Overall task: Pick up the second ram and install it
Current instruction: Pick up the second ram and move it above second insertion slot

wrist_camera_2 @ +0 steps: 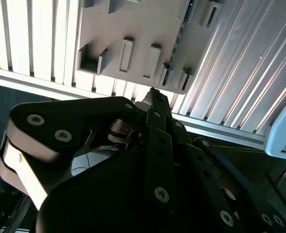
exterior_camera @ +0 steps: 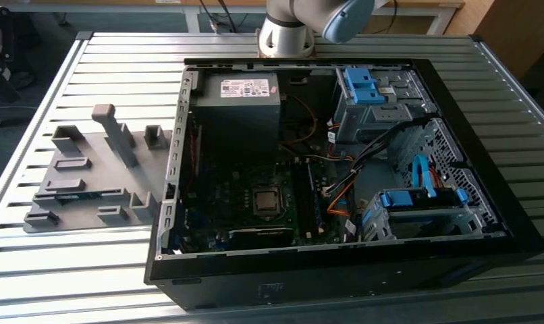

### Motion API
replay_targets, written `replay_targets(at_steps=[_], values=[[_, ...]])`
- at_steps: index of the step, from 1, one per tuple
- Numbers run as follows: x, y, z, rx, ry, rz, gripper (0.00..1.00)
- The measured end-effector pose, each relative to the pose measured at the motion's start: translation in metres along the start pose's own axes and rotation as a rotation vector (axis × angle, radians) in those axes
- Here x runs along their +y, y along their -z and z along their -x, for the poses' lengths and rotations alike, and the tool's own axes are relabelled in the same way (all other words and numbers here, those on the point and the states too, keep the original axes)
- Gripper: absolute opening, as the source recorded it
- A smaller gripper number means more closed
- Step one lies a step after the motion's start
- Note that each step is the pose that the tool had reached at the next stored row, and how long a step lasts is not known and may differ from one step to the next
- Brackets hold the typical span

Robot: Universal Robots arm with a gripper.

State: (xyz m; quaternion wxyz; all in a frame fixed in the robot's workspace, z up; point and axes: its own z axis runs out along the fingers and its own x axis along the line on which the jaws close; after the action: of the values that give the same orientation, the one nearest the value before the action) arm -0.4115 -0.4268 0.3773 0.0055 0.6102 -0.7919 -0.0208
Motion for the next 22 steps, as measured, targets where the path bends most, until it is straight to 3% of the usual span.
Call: replay_targets(at_steps=[8, 11, 19, 22], values=[[0.0009, -0.0004, -0.0015, 0.0009, 0.026, 0.0001, 0.11], [0.0009, -0.0005, -0.0016, 0.0011, 0.027, 0.0002, 0.24], [0.0011, -0.0056, -0.0044, 0.0036, 0.093, 0.0015, 0.24], [0.0019, -0.0068, -0.0061, 0.0008, 0.102, 0.002, 0.24]])
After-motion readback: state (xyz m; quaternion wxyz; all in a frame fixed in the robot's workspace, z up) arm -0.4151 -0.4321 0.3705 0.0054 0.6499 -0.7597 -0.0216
